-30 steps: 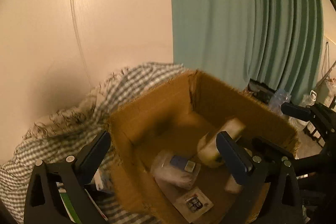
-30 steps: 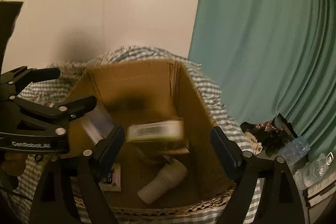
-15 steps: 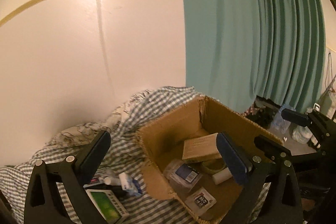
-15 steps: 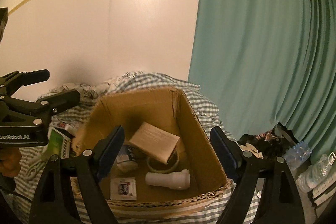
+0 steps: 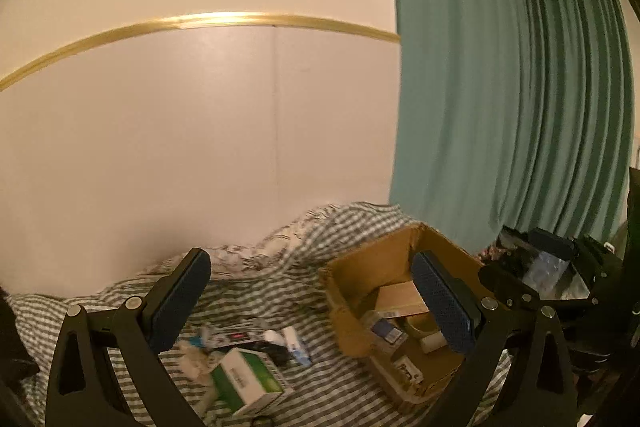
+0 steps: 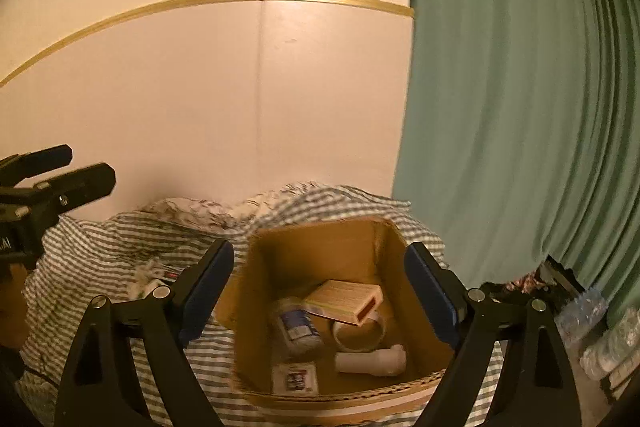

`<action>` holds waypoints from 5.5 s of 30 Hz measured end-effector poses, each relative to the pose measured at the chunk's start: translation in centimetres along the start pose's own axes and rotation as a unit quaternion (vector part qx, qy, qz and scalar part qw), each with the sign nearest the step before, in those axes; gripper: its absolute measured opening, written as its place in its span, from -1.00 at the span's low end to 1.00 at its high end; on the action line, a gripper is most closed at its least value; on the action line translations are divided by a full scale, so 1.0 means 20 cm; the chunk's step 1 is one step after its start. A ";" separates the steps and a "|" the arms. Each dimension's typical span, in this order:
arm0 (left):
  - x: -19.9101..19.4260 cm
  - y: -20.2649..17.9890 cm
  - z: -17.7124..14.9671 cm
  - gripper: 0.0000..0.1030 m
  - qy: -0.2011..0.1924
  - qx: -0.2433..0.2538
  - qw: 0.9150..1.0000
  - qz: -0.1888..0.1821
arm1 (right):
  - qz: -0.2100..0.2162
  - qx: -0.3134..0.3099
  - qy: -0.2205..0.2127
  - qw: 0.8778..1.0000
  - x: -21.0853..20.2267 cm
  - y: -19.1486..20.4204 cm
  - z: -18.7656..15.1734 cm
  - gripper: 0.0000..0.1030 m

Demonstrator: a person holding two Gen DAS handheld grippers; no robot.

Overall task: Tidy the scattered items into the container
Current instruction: 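Withdraw both tools from the box back over the remaining items, then grasp the white tube with the left gripper while the right gripper grasps the green-and-white box, then carry the white tube and green box into the cardboard box and release both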

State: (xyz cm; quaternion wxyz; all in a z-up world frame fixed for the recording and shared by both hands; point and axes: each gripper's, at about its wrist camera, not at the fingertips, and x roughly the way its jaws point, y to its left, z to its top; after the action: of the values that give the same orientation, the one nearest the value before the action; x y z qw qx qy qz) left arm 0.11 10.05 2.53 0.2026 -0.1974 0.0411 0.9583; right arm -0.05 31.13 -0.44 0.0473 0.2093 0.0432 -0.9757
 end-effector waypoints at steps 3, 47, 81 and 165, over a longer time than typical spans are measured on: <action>-0.08 0.09 0.02 1.00 -0.011 -0.011 1.000 0.011 | 0.009 -0.007 -0.007 1.000 -0.05 0.09 0.03 0.73; -0.08 0.87 -0.39 1.00 0.047 -0.028 0.993 0.101 | 0.099 -0.089 0.045 0.990 0.22 0.86 -0.10 0.79; 0.64 1.07 -1.23 1.00 0.259 0.047 0.965 -0.016 | 0.103 -0.211 0.194 0.952 0.76 1.30 -0.70 0.81; -0.12 0.32 0.19 -0.66 0.013 -0.047 0.997 -0.057 | 0.073 0.001 -0.034 0.997 0.01 0.41 0.35 0.53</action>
State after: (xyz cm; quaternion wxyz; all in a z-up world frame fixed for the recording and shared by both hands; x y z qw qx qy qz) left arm -1.80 3.89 6.91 0.2465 -0.2213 -0.0126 0.9435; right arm -2.27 22.33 5.36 0.1194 0.1786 0.0248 -0.9763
